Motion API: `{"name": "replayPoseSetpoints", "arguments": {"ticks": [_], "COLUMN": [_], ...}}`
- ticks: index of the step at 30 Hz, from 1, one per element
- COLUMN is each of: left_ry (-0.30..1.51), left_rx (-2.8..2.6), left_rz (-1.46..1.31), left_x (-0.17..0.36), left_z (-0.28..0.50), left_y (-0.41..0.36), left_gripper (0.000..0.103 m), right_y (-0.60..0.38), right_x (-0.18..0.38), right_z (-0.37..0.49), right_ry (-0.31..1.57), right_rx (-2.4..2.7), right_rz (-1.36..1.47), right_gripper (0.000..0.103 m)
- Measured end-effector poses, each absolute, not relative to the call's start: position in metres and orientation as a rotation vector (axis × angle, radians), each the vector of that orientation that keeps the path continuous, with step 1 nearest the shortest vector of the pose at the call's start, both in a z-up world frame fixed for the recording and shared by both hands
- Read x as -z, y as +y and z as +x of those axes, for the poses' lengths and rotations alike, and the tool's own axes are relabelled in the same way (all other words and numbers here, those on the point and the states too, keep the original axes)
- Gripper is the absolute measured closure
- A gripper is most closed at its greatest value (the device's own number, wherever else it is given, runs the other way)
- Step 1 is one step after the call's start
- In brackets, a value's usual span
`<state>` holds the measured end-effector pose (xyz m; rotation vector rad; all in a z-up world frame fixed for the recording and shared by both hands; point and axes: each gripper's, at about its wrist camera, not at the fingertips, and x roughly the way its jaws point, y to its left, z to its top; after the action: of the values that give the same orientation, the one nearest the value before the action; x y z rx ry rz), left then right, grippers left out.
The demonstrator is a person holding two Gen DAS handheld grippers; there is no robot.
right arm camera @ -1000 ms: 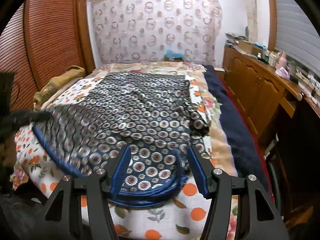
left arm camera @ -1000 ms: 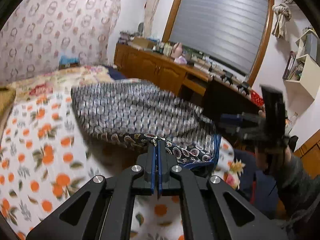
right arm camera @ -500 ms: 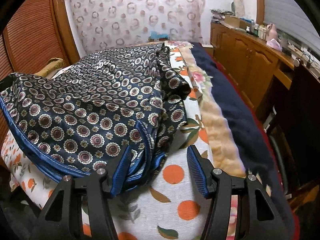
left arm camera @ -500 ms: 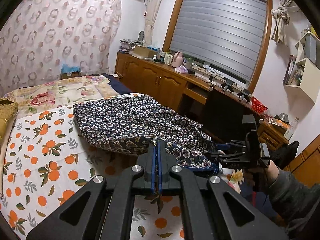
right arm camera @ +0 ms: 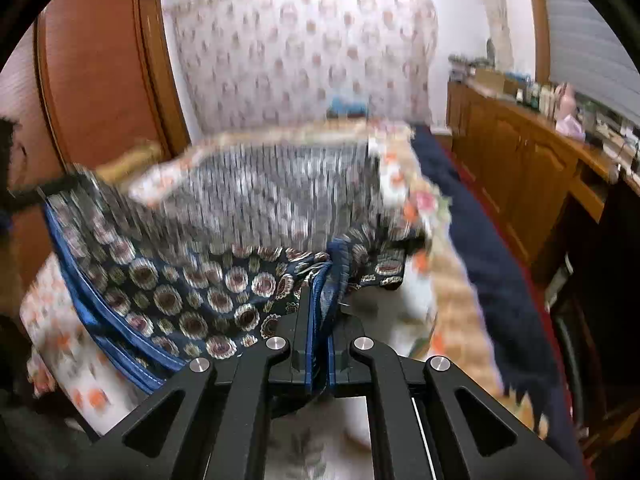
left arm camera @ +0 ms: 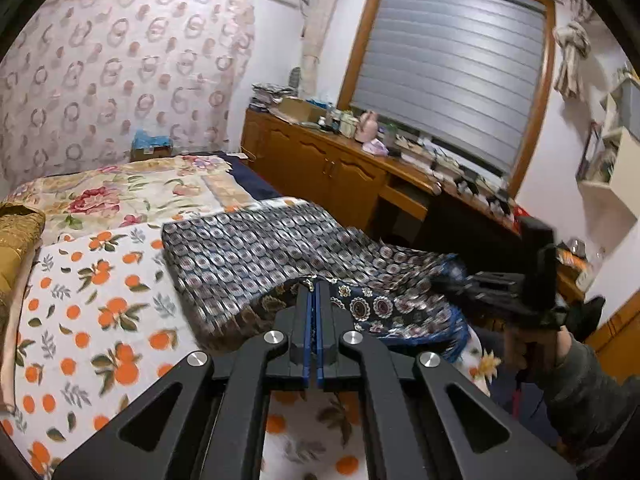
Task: Fold small clothes
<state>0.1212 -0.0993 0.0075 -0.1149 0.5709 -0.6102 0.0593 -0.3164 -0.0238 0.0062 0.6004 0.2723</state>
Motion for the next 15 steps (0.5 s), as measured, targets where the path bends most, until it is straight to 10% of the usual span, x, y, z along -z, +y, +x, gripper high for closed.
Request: {"name": "replayPoseSetpoints", "arguments": {"ticks": [15], "left_ry": [0.618], "left_rx": [0.453], "left_rz": [-0.145], "left_x": [-0.003], "left_z": [0.246], "left_y": [-0.068], "left_gripper": [0.101], "right_y": [-0.300], "right_x": [-0.033], "right_z": [0.186], "right_ry": [0.498], "right_rx": [-0.324], "right_rz": [-0.026], "right_gripper": [0.098]}}
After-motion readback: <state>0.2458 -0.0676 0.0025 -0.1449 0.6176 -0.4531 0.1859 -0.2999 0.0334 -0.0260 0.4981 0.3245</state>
